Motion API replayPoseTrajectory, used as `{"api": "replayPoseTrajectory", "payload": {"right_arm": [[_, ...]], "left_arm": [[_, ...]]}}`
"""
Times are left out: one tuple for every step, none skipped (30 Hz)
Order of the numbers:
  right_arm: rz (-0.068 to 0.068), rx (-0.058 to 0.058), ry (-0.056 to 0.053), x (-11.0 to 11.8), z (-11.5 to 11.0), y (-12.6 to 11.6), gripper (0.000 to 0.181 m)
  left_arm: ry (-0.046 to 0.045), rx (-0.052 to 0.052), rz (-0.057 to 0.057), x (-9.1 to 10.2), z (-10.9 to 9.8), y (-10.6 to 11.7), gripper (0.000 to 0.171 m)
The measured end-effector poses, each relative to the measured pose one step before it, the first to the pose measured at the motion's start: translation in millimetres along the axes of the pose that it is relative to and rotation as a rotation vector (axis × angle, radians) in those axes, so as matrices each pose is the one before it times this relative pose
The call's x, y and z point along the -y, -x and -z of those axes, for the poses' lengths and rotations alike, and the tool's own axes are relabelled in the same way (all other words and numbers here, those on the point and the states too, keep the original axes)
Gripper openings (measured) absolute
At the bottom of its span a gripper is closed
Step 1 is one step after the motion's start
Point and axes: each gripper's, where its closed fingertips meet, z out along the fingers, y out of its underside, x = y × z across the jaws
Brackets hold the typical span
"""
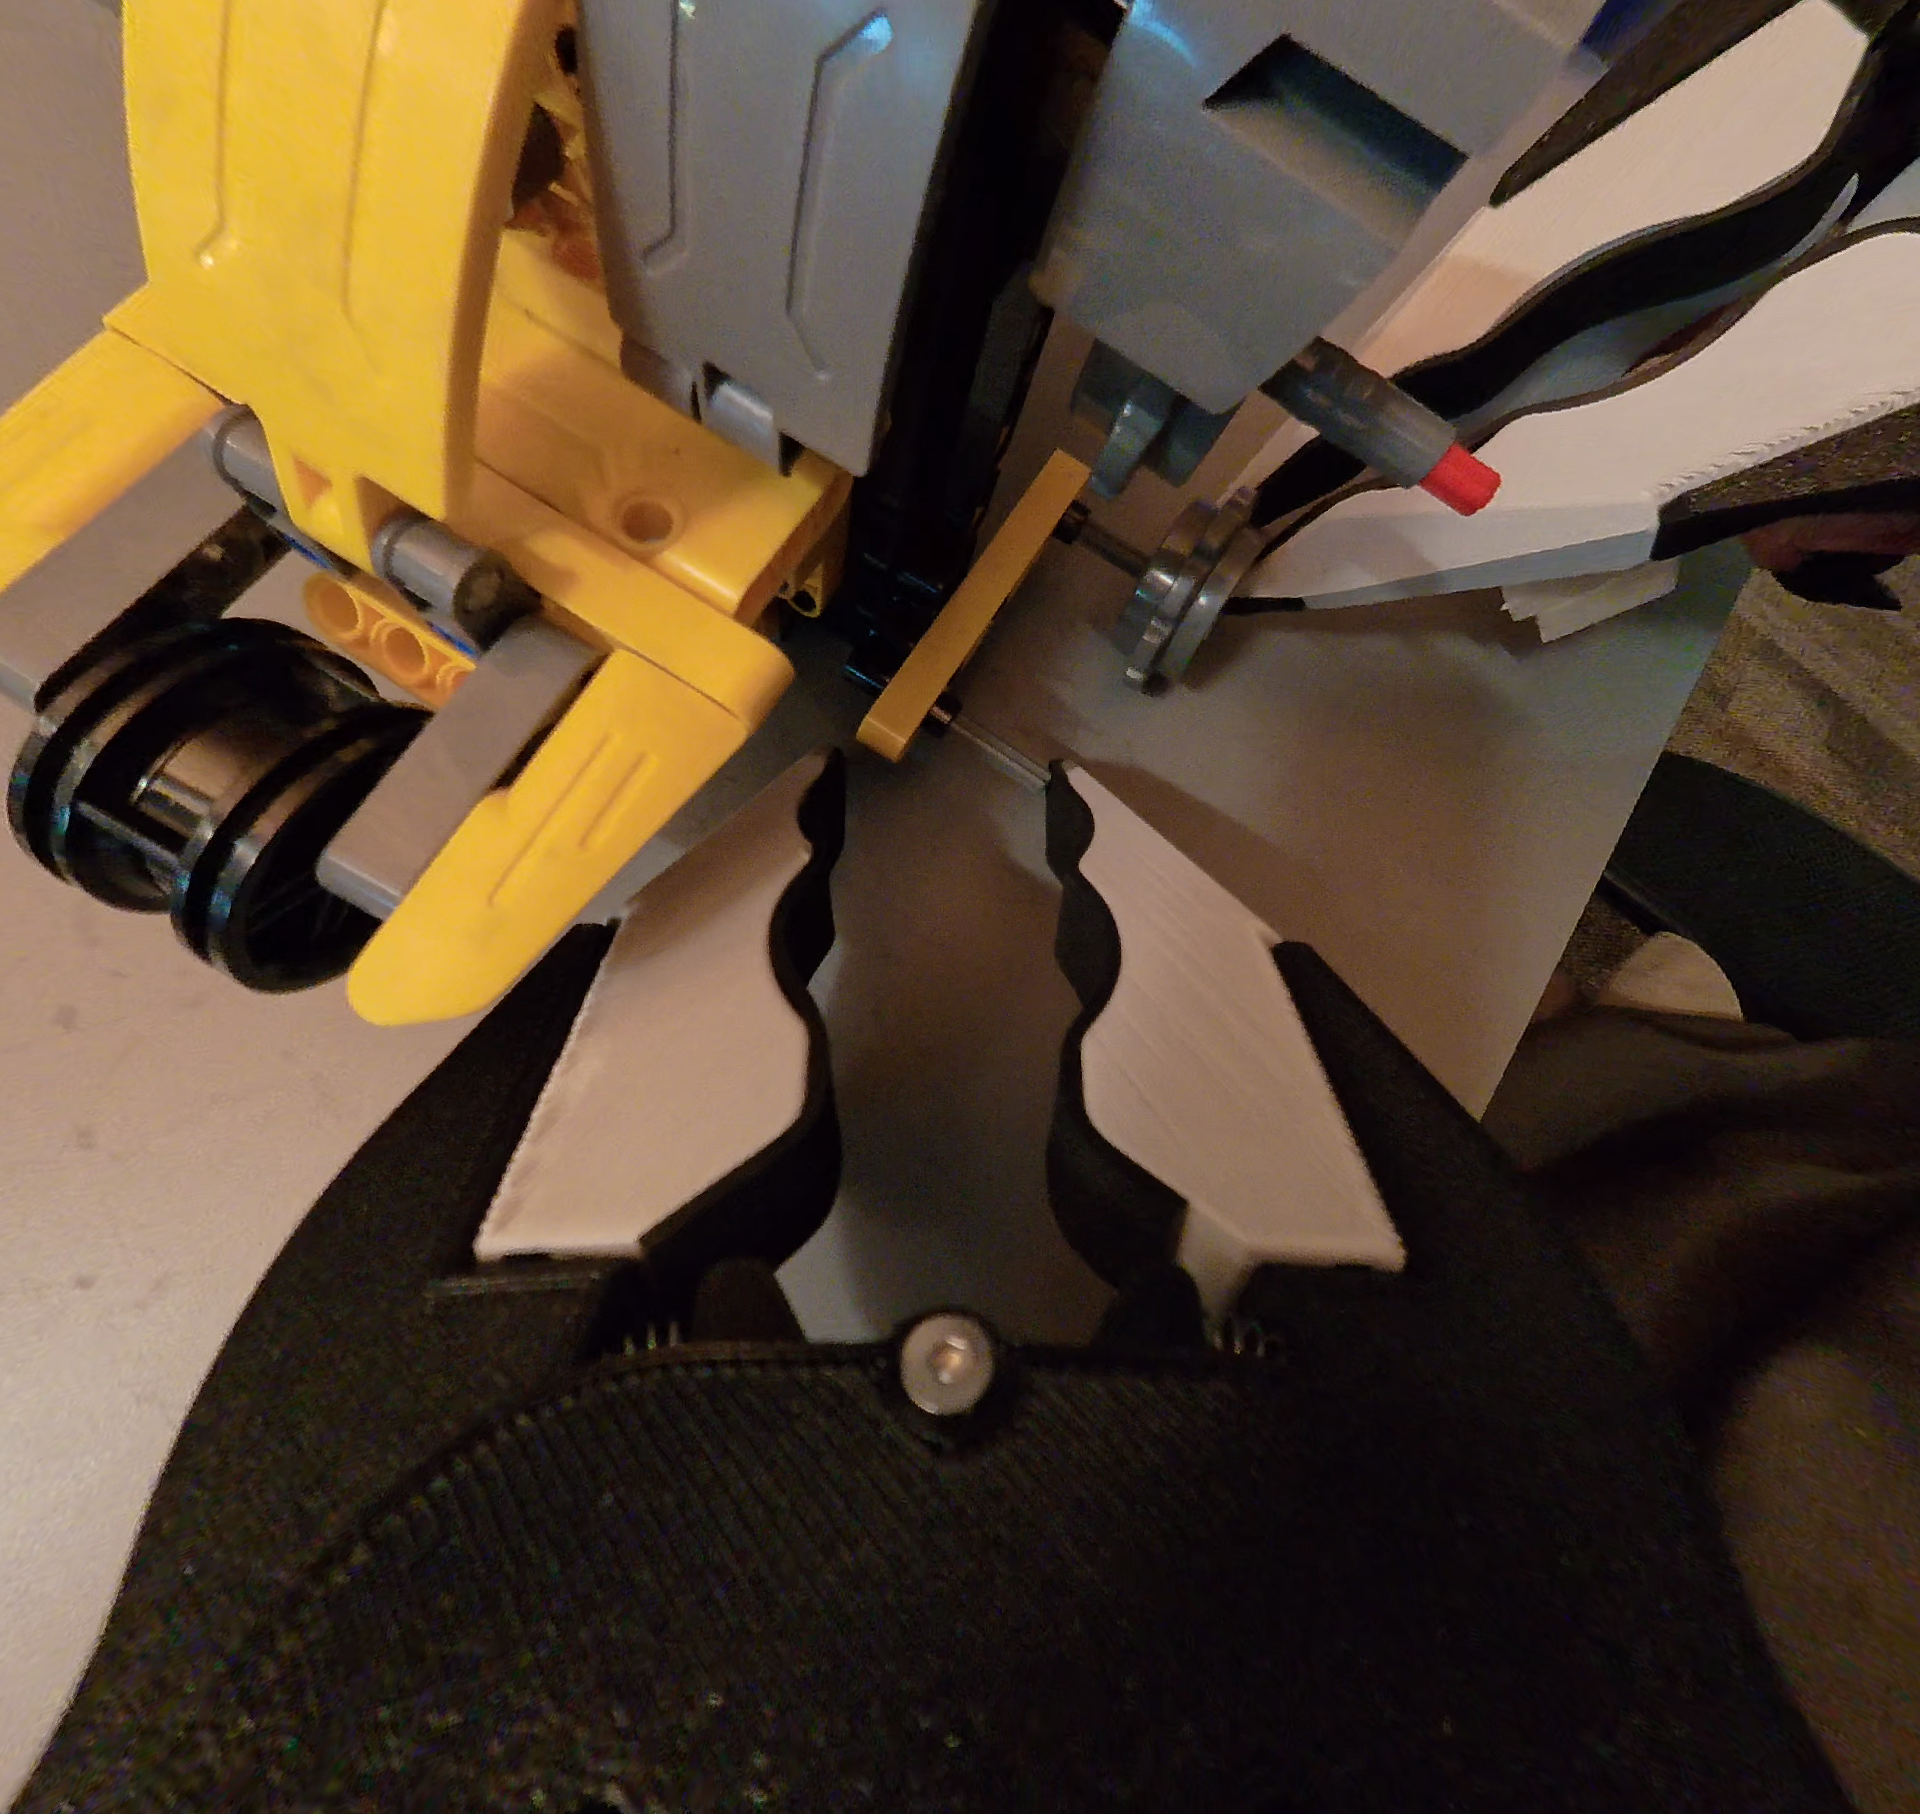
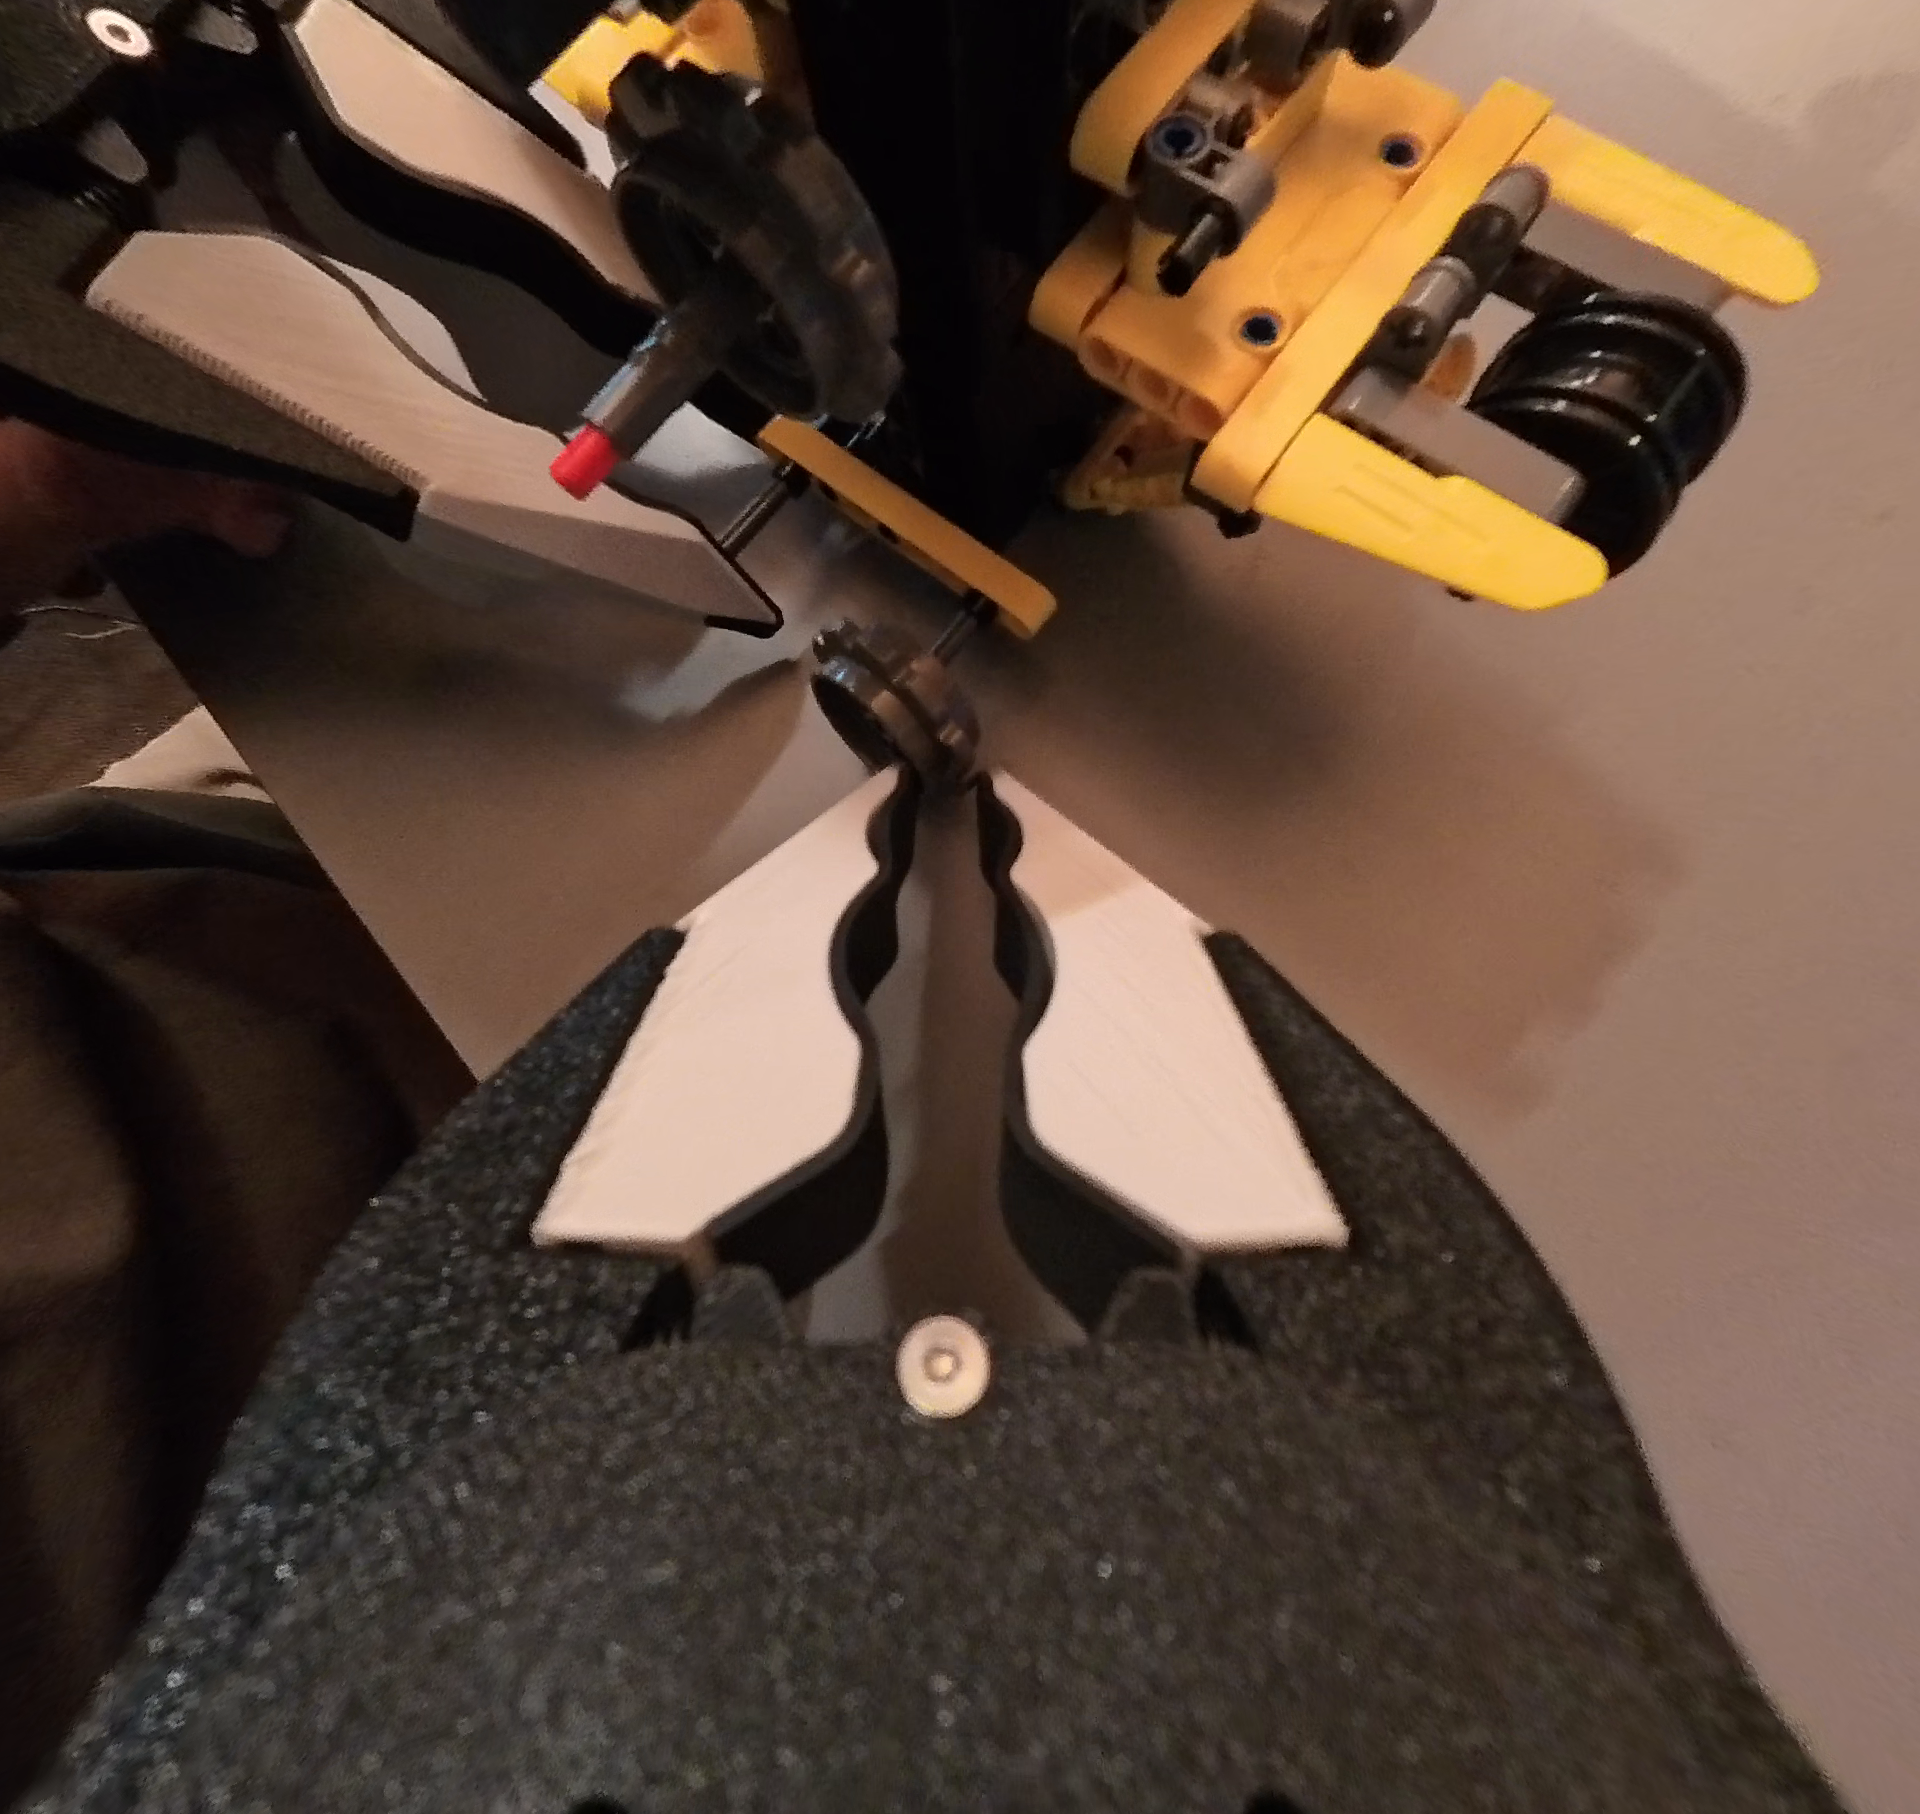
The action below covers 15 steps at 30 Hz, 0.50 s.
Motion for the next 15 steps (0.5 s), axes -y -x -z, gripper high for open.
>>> {"api": "replayPoseTrajectory", "payload": {"right_arm": [[-0.007,0.0017,0.0028,-0.94,-0.22,-0.34,0.011],[-0.008,0.0001,0.0047,-1.23,-0.19,-0.59,0.011],[-0.006,0.0011,0.0014,-0.76,-0.02,-0.5,0.011],[-0.0073,0.0041,-0.0031,-0.14,0.27,-0.21,0.011],[-0.0058,0.0038,-0.0012,-0.12,0.13,-0.23,0.011],[-0.0037,0.0029,-0.0027,0.1,0.25,-0.22,0.011],[-0.0029,0.004,-0.0023,0.12,0.18,0.07,0.011],[-0.0025,0.0055,-0.001,0.05,0.11,0.48,0.011],[-0.0016,0.0068,-0.0024,0.32,0.13,1.07,0.011],[-0.0012,0.0078,-0.0028,0.49,0.12,1.26,0.011],[-0.0009,0.0075,-0.002,0.38,-0.01,1.37,0.011],[-0.0001,0.0043,-0.0014,0.47,0.0,0.84,0.011],[0.0011,-0.0014,-0.0014,0.32,-0.1,-0.2,0.011],[0.0014,-0.0049,0.0004,0.2,-0.18,-0.93,0.011],[0.001,-0.005,0.0012,-0.07,-0.22,-1.09,0.011]], "left_arm": [[0.0,0.0003,-0.0002,-0.06,0.05,-0.01,0.038],[-0.00003,-0.0002,0.0002,0.07,-0.05,0.01,0.038],[-0.00015,-0.0007,0.0007,0.02,0.06,0.06,0.038],[-0.0002,-0.0009,0.0009,0.06,0.0,-0.04,0.038],[-0.00006,-0.0003,0.0004,-0.03,-0.06,0.08,0.038],[0.00006,0.0002,-0.0003,-0.01,0.0,0.05,0.038],[0.0001,0.0004,-0.0004,0.02,-0.05,0.02,0.038],[0.00011,0.0003,-0.0003,0.09,0.02,-0.04,0.038],[0.00005,0.0,-0.0001,-0.01,0.0,0.01,0.038],[0.00001,0.0,0.0,-0.03,0.06,0.08,0.038],[-0.00001,0.0,0.0001,-0.01,-0.11,0.07,0.038],[-0.00003,-0.0001,0.0001,0.0,0.0,-0.02,0.038],[0.00001,0.0,0.0,0.06,-0.05,0.06,0.038],[0.00001,0.0001,-0.0001,0.0,0.0,0.03,0.038],[0.00005,0.0004,-0.0004,-0.01,0.0,0.07,0.038]]}}
